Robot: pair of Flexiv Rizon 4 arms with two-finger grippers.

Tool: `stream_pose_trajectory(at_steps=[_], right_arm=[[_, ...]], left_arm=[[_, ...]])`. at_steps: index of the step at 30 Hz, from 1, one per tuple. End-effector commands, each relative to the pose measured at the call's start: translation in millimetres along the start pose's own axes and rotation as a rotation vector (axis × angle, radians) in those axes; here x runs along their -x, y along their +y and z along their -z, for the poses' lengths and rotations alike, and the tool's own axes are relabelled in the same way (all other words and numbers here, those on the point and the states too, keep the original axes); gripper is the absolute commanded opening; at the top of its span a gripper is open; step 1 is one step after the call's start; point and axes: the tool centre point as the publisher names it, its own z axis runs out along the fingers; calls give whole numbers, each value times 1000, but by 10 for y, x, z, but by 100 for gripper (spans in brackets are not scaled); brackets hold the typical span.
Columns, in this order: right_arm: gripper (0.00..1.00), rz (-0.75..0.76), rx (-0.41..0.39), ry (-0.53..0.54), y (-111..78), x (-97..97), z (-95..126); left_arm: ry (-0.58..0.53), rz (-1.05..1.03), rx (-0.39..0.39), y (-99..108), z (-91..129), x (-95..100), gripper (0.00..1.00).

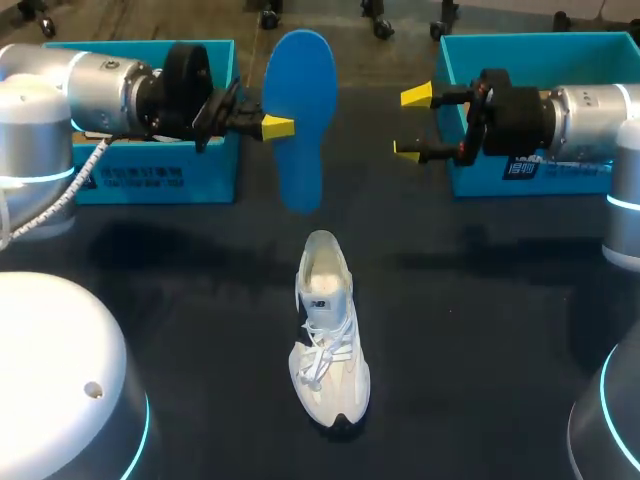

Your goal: Take the shoe out of the shoebox, open the shoe tongue, remove and reinsert the insole, then place the shoe into the shoebox

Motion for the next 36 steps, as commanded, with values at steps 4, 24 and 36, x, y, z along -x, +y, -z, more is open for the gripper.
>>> stream_pose_trajectory(at_steps=[4, 24, 36], right_arm=[[100, 0, 0, -4, -7, -1, -2], [100, 0, 0, -4, -7, -1, -2], [100, 0, 0, -4, -7, -1, -2]], left_arm=[[-15, 326, -69, -22, -1, 70, 0], [-132, 1222, -199, 209, 103, 119, 0], [-170, 1333, -222, 386, 4, 193, 0]])
